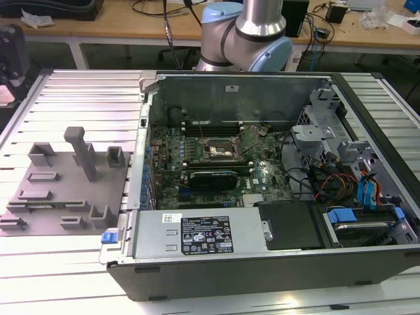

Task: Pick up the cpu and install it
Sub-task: 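Pick up the cpu and move it towards the insertion slot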

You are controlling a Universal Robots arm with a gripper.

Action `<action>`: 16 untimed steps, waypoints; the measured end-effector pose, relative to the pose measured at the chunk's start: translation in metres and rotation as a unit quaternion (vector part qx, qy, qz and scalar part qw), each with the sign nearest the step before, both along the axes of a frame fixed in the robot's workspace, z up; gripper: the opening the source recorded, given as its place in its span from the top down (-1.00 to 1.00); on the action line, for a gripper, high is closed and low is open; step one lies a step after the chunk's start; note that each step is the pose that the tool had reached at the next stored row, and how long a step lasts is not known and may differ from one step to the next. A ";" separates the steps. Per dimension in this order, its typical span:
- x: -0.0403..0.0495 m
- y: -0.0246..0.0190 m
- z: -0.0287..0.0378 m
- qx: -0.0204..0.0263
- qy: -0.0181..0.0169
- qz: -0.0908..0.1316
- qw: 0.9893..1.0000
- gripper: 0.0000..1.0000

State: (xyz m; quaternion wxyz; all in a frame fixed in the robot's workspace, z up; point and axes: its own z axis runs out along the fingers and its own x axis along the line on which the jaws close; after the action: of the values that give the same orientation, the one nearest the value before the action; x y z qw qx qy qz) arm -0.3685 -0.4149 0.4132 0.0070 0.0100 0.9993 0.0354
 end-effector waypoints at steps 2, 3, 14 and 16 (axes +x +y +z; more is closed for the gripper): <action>0.0109 0.0000 0.0000 0.000 0.000 0.000 1.000 -0.09; 0.0154 0.0000 -0.0001 0.000 0.000 0.000 1.000 -0.09; 0.0506 0.0000 0.0000 0.000 0.000 0.000 1.000 -0.09; 0.0570 0.0000 0.0000 0.000 0.000 0.000 1.000 -0.09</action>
State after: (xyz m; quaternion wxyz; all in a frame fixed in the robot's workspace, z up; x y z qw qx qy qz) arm -0.3115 -0.4150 0.4132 0.0070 0.0100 0.9993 0.0354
